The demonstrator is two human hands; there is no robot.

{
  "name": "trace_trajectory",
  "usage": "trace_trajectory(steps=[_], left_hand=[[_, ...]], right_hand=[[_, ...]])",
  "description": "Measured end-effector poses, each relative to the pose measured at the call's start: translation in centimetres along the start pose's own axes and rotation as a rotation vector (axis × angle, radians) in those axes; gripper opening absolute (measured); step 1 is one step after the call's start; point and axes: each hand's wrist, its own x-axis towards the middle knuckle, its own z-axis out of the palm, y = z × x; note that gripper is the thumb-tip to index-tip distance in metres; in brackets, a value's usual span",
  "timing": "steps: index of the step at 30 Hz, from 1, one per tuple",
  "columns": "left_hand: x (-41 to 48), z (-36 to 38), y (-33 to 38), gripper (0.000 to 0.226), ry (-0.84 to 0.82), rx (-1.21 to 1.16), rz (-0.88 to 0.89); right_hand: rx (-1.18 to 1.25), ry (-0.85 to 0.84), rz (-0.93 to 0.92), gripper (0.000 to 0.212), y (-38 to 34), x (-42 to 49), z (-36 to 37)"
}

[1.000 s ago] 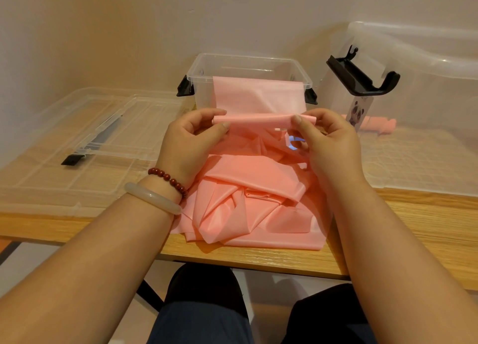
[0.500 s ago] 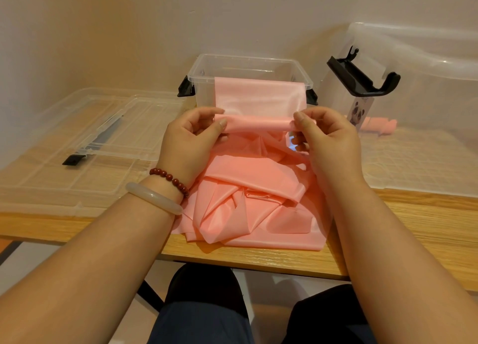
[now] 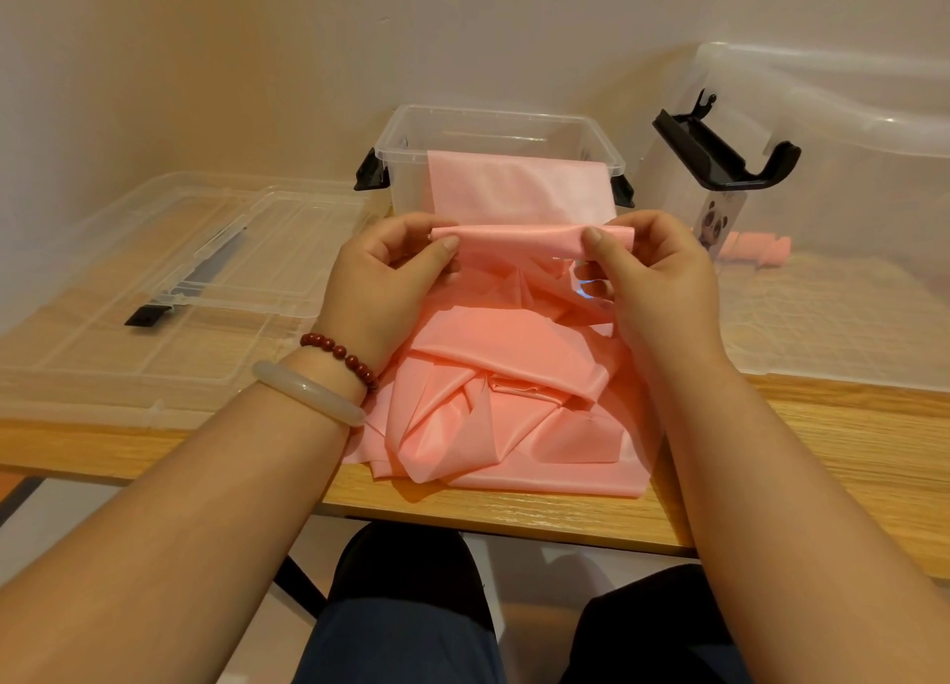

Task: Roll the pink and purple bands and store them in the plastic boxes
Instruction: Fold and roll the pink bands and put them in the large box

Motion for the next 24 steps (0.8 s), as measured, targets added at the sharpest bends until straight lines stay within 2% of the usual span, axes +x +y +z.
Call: trace_trajectory(steps=[3, 8, 12, 17, 20, 24], left_hand=[[-0.05, 0.04, -0.01, 0.013, -0.005, 0.016, 0.004], [-0.03, 0.01, 0.04, 0.009, 0.030, 0.046, 0.008], [0.17, -0.13, -0.11, 0.016, 0.048, 0.034, 0.024], [-0.08, -0.03, 0.13, 0.013, 0.038, 0.033, 0.031], [-0.24, -0.13, 0.18, 0.016, -0.001, 0.014, 0.017], [-0.23, -0.08, 0.00, 0.015, -0.032, 0.057, 0.032]], right_hand=[[0.001, 0.018, -0.040, 0.014, -0.05, 0.02, -0.01], [0.008, -0.016, -0.039, 0.003, -0.13, -0.06, 0.01], [0.030, -0.069, 0.004, 0.021, -0.21, -0.20, -0.14], [0.001, -0.049, -0.008, 0.002, -0.45, -0.27, -0.14], [0.077, -0.051, 0.030, 0.006, -0.65, -0.36, -0.02], [0.044, -0.004, 0.001, 0.006, -0.49, -0.18, -0.11]])
